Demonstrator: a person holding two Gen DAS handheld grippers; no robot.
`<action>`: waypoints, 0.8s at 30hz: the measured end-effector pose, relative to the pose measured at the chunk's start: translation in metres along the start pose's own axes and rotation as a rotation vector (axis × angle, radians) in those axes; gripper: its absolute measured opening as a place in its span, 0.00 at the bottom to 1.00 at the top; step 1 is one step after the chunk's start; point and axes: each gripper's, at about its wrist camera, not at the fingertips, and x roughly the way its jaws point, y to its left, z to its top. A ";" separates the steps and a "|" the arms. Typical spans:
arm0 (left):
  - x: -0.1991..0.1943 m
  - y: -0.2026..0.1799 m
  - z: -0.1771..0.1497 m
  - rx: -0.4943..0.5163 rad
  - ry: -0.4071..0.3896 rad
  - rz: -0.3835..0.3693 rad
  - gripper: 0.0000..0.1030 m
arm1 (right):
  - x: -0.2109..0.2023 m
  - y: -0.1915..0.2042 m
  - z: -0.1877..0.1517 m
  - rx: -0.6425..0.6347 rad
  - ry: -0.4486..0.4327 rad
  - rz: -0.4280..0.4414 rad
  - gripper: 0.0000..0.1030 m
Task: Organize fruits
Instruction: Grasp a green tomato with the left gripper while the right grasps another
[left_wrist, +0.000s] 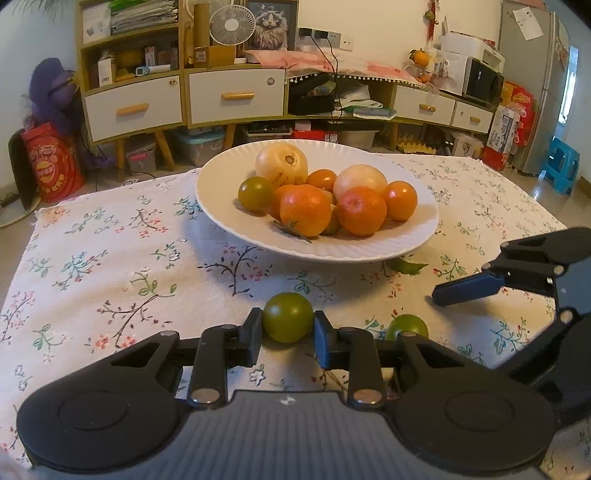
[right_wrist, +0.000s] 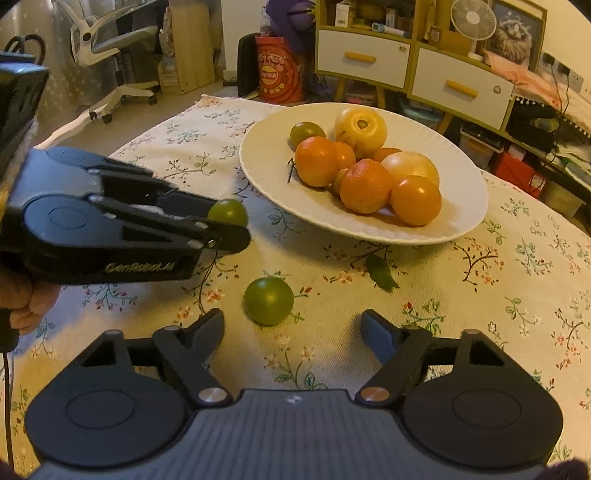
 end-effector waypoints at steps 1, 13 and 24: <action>-0.001 0.001 0.000 -0.001 0.002 0.002 0.04 | 0.000 0.000 0.001 0.005 0.001 -0.002 0.67; -0.010 0.006 -0.001 -0.005 0.011 0.010 0.04 | -0.001 0.007 0.007 -0.035 0.015 0.015 0.36; -0.013 0.002 0.003 -0.003 0.023 0.021 0.04 | -0.008 0.010 0.010 -0.036 0.006 0.034 0.24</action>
